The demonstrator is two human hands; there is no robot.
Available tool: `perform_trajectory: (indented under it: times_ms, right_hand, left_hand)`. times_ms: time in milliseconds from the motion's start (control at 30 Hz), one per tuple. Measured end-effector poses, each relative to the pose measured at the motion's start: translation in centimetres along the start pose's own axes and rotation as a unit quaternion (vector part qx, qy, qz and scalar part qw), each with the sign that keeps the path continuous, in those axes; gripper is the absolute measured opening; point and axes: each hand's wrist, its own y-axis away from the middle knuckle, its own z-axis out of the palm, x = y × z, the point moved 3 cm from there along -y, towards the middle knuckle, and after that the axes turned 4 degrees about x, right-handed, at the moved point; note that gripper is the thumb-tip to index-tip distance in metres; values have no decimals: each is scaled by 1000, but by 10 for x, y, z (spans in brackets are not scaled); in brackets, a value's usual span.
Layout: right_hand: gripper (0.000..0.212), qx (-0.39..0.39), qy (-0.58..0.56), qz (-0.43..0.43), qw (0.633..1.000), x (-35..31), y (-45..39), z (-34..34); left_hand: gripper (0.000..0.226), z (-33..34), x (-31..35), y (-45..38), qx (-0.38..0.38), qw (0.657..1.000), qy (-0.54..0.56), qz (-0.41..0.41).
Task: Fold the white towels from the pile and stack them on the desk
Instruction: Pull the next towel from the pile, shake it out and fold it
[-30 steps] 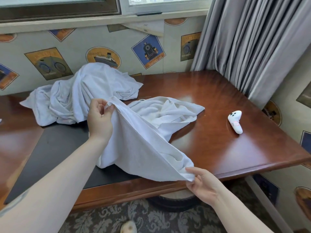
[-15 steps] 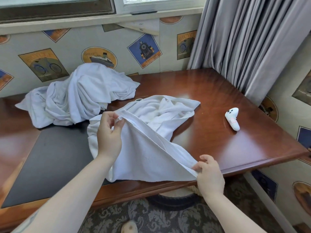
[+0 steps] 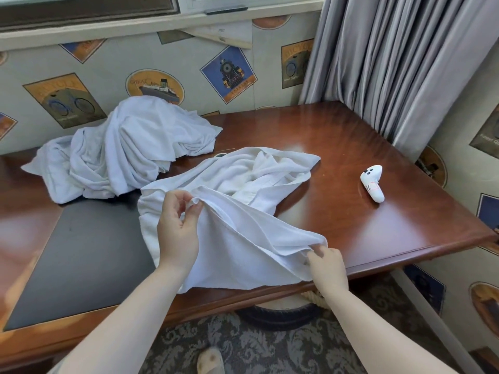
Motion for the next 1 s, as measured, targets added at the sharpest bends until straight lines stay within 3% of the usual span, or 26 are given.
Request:
perform_trajectory:
  times_ms: [167,300,367,500,667,800,900,1000]
  right_hand:
    - [23,55,16,33,998,-9,-4,-2]
    - [20,53,-13,53,997,-10,-7,-9]
    - [21,66,-1,2,998,-16,-4,-20]
    - [25,99,45,-195,975,-36,4,-50]
    - [30,13,130,-352,927,-51,17,-64]
    - [28,-58,241,-351,903,-58,17,-67]
    - [29,-95,363,-376,847,-66,18,-71]
    - [28,-151,392,-398,815,-77,20,-84]
  left_hand:
    - [22,0,-1,0,3,1000,-2,-1]
    - [24,-3,-3,0,11,1000,-6,4]
    - [26,-11,-5,-10,39,999,-8,0]
    - [28,-33,-7,-40,88,996,-25,12]
    - [26,-30,-1,-58,124,992,-20,12]
    - [10,-24,7,-60,112,993,-31,24]
    - [7,-29,10,-61,112,992,-40,32]
    - [7,-35,11,-62,106,993,-43,30]
